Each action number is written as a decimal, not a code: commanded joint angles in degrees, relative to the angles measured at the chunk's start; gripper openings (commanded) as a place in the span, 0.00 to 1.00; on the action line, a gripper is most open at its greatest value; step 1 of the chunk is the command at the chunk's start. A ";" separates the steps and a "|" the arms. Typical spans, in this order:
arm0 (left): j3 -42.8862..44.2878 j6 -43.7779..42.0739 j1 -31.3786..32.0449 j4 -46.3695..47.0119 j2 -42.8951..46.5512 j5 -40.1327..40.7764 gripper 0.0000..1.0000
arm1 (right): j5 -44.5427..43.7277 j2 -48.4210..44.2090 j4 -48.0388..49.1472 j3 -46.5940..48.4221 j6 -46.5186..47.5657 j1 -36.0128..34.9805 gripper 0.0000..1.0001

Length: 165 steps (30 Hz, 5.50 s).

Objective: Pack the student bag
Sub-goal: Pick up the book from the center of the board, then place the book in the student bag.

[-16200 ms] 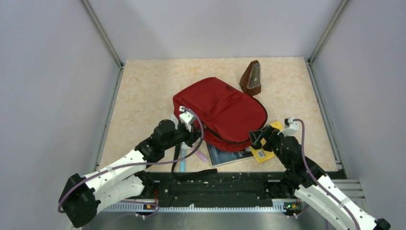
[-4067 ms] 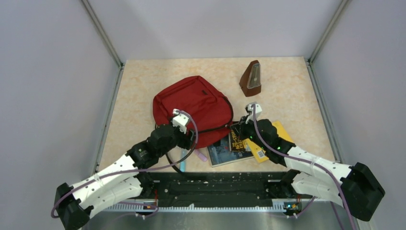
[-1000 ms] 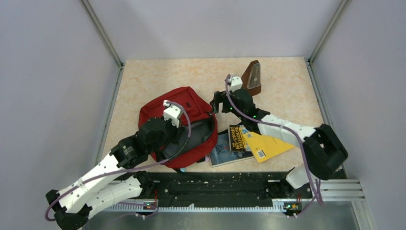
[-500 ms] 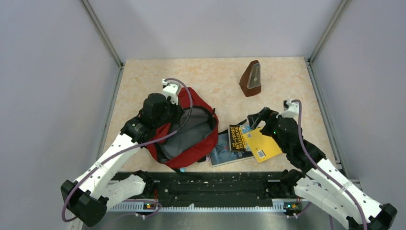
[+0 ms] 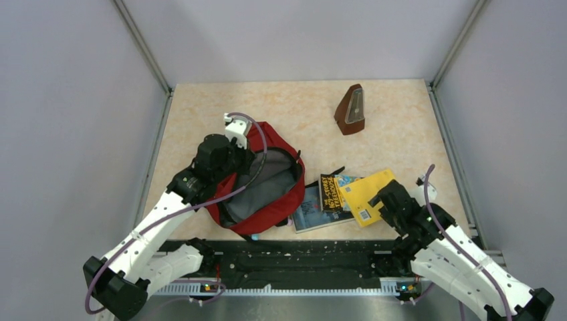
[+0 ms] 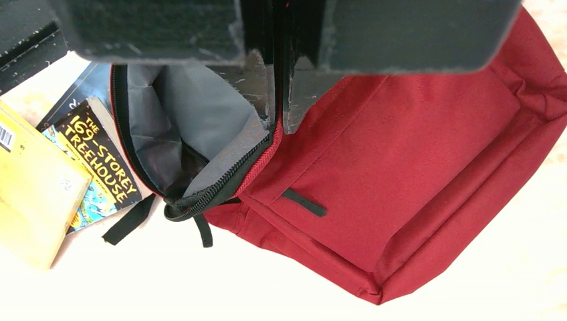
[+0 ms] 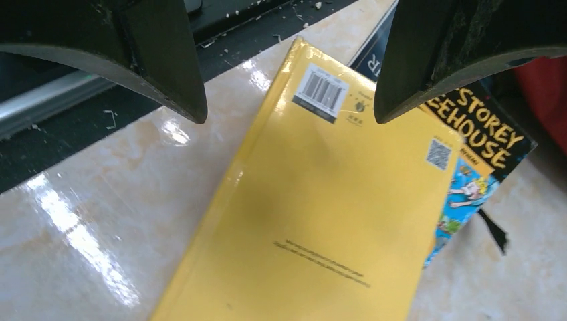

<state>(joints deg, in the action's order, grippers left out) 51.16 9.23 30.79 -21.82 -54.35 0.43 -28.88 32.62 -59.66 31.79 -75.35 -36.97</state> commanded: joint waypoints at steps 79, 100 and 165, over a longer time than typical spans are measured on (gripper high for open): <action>3.22 3.96 -0.40 14.62 6.69 2.47 0.00 | 45.21 1.94 59.29 7.68 31.04 -0.07 0.00; 4.61 -0.57 -1.56 24.13 -1.92 -3.78 0.00 | 43.60 13.84 69.98 2.71 18.30 -12.03 0.00; -0.53 -2.52 -1.52 26.97 3.27 -4.53 0.00 | -3.11 40.18 91.55 4.34 26.25 -20.98 0.78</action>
<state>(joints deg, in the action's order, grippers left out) 49.28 7.07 29.30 1.98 -52.86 -6.81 -27.88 80.34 31.20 39.92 -57.93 -56.42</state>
